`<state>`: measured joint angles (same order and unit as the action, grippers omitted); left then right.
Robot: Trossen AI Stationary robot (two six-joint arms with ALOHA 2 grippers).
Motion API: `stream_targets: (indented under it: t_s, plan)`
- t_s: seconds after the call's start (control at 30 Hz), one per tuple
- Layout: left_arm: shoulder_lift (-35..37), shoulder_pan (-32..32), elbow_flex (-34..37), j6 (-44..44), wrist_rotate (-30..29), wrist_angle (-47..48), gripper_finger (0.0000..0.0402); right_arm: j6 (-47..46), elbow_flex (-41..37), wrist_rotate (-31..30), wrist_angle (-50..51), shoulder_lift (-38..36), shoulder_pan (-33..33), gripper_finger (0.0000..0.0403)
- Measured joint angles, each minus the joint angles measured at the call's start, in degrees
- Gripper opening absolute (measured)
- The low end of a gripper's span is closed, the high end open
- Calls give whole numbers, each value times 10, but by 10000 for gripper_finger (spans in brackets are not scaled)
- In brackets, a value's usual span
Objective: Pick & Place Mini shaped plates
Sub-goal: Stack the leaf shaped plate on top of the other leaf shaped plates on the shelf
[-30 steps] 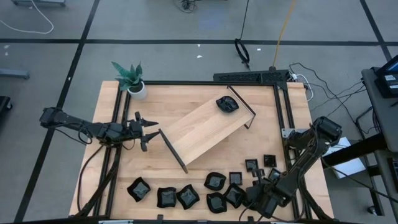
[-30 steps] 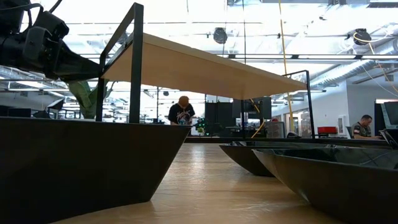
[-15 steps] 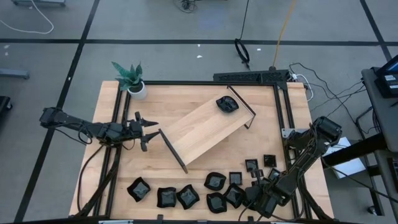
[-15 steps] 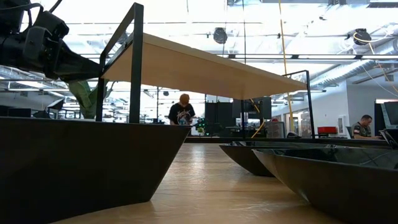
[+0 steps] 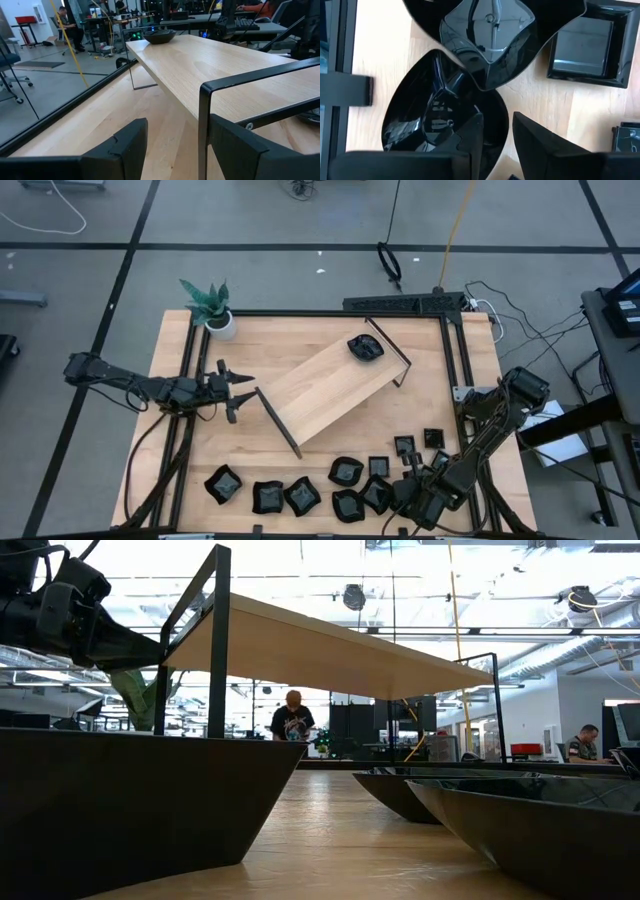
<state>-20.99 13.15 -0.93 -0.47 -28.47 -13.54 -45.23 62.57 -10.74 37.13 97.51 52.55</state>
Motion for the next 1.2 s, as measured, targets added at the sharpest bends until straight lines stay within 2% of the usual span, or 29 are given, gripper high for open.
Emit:
stream_targets:
  t_s: [0.27,0.47,0.63,1.0,1.2]
  plan:
    - [0,0,0,0,0,0,209,-4,-2,1,-6,0,0,93]
    - [0,0,0,0,0,0,209,-5,-42,4,-46,0,0,93]
    - [0,0,0,0,0,0,209,-7,-46,6,-57,0,0,93]
    - [0,0,0,0,0,0,209,-5,-46,65,-64,-2,0,93]
    - [0,0,0,0,0,0,209,-1,-46,52,-56,-30,0,93]
